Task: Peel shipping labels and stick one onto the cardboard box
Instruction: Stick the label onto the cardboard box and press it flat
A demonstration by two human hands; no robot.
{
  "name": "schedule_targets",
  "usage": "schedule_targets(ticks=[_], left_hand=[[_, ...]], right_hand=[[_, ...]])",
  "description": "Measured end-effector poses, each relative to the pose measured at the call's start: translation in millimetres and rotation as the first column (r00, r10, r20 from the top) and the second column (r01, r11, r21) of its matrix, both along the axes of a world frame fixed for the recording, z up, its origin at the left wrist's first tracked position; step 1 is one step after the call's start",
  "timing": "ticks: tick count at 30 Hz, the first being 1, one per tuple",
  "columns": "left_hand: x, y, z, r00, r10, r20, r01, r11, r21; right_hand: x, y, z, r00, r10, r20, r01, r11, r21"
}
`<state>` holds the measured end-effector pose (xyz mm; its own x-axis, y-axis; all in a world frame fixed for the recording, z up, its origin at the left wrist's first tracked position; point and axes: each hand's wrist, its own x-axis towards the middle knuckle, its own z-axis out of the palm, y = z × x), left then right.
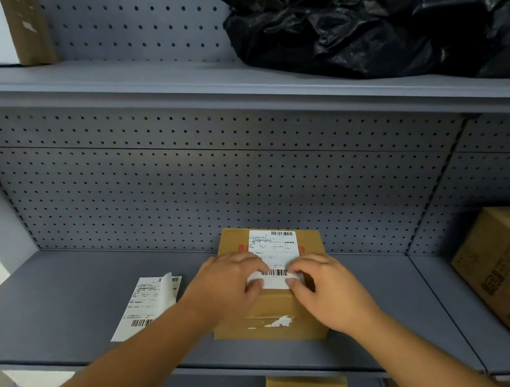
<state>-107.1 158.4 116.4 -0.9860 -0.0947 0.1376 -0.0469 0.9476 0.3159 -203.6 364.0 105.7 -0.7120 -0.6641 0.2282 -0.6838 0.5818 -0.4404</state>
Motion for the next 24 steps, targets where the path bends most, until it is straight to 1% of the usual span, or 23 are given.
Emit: schedule_targets(ticks=[5,9,11,14,16,20,24], left_hand=[[11.8,-19.3,-1.6,0.999,0.041,-0.035,-0.04,0.999,0.028],[8.9,-13.7,2.0,0.999,0.041,-0.027,-0.041,0.999,0.02],[4.5,-3.9,3.0,1.0,0.025,-0.014,-0.025,1.0,0.015],[0.0,14.1,3.2,1.0,-0.01,0.004,0.01,0.999,0.041],[-0.8,20.3,1.6,1.0,-0.012,-0.011,0.012,0.999,0.049],[4.3,13.1,-3.1,0.998,0.034,-0.056,-0.031,0.998,0.062],[14.0,-4.5,-4.4,0.99,0.089,-0.11,-0.083,0.995,0.057]], right_hand=[[-2.0,10.7,1.1,0.998,-0.056,0.0,0.056,0.998,0.014],[2.3,0.9,3.0,0.996,-0.082,-0.017,0.082,0.997,0.007],[6.4,-6.3,3.6,0.997,-0.071,-0.018,0.07,0.997,-0.018],[14.1,-15.5,3.6,0.999,-0.008,-0.043,0.008,1.0,0.0],[16.0,-16.0,2.8,0.998,0.002,-0.058,-0.001,1.0,0.014],[11.4,-1.2,3.1,0.998,-0.055,-0.022,0.054,0.998,-0.028],[8.7,7.4,5.9,0.998,-0.063,-0.024,0.063,0.998,-0.007]])
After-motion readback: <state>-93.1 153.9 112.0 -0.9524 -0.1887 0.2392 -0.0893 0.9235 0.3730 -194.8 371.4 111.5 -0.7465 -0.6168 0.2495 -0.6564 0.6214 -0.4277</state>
